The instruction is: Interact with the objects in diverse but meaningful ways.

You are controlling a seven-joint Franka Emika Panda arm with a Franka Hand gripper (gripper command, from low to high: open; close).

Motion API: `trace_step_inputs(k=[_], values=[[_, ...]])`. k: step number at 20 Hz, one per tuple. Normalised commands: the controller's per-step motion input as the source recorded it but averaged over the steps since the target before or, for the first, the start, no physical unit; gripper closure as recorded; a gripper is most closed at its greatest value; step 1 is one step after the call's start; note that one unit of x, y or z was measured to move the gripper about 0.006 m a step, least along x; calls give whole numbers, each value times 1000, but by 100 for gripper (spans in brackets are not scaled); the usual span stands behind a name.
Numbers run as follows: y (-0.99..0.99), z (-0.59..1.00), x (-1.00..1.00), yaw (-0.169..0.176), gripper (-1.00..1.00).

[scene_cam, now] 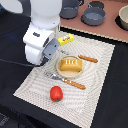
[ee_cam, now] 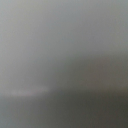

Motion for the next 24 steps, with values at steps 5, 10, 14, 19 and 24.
trace_step_inputs(k=[5, 10, 14, 19, 24], values=[[0, 32, -666, 0, -100], [0, 374, -252, -12, -100], [0, 571, 146, -31, -100], [24, 645, 898, -25, -100], [21, 546, 1000, 0, -100]])
